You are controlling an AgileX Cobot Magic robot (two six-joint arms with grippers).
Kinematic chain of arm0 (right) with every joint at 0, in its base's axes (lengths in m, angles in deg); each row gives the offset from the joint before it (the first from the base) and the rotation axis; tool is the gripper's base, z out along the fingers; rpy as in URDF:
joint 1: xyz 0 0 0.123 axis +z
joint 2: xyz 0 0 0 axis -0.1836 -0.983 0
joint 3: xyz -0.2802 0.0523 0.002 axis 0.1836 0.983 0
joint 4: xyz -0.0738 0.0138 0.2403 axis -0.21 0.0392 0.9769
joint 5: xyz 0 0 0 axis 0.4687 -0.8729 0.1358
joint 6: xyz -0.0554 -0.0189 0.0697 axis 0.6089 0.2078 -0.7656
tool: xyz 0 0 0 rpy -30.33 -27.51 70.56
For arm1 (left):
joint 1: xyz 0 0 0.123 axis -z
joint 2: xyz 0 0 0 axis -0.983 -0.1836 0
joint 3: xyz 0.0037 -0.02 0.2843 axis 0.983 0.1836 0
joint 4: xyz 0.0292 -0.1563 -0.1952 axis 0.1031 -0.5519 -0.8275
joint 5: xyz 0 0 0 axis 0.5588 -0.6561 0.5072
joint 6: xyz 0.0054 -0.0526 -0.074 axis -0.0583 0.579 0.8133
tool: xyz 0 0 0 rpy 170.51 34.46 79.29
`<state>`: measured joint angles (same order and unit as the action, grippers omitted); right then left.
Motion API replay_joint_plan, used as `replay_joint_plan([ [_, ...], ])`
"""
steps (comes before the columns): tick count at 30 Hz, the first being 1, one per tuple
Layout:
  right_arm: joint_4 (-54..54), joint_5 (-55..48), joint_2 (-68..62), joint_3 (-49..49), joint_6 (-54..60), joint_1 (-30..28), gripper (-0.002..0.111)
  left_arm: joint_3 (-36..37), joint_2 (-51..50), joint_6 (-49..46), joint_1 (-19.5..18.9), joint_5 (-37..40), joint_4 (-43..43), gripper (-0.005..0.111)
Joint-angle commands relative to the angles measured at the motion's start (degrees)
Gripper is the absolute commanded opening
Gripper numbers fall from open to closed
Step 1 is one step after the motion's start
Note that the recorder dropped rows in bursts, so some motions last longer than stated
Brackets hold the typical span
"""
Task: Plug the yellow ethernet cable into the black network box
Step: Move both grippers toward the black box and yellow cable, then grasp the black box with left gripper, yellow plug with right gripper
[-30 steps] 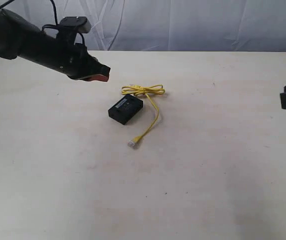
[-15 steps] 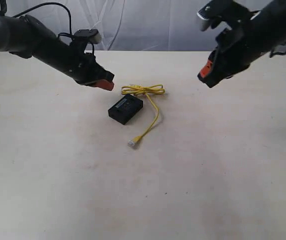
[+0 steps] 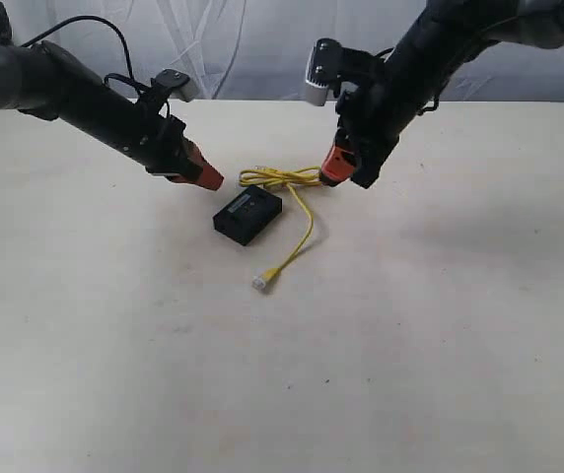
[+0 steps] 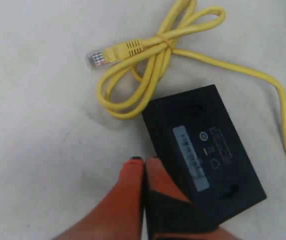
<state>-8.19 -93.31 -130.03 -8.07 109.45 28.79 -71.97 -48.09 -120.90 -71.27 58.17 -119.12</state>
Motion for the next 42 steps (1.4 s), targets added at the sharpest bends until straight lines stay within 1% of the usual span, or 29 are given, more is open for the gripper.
replay_joint_plan([
  [1,1.2,-2.42,-2.85,-1.71,8.99,1.44,-0.001,-1.1,-1.12,-1.32,-0.04,0.4,-1.19,0.0],
  [4,1.51,-5.7,-3.86,-1.71,22.09,2.46,-0.001,-1.23,-1.65,-2.43,-0.04,0.05,-1.19,0.0],
  [5,1.51,-6.13,-4.08,-1.71,23.75,2.89,-0.001,-1.36,-1.91,-2.57,-0.04,0.05,-1.33,0.0],
  [11,1.63,-3.46,-5.23,-1.71,24.77,5.75,-0.001,-1.36,-3.23,-4.79,-0.04,-0.33,-4.79,0.0],
  [17,1.63,-2.5,-6.24,-1.71,24.77,7.66,-0.001,-1.36,-4.07,-5.35,-0.04,0.25,-5.4,0.0],
  [18,1.52,-2.21,-6.24,-1.71,24.77,7.78,0.002,-1.36,-4.19,-5.85,-0.04,0.51,-5.5,0.0],
  [19,1.41,-1.88,-6.24,-1.71,24.77,7.84,0.006,-1.36,-4.19,-6.15,-0.04,0.83,-5.63,0.0],
  [24,-1.99,-2.43,-6.24,-1.71,25.94,8.07,0.044,-1.36,-4.19,-6.15,-0.04,0.83,-5.98,0.0],
  [26,-3.79,-3.43,-6.24,-1.71,26.47,8.23,0.049,-1.36,-4.19,-6.15,-0.04,0.83,-5.98,0.0],
  [30,-3.89,-3.71,-6.24,-1.6,27.93,8.4,0.049,-1.36,-4.19,-6.15,-0.04,0.58,-5.97,0.0],
  [42,-8.29,1.37,-7.43,-1.6,28.22,11.72,0.049,-1.36,-4.19,-6.15,-0.04,0.52,-6.09,0.0],
])
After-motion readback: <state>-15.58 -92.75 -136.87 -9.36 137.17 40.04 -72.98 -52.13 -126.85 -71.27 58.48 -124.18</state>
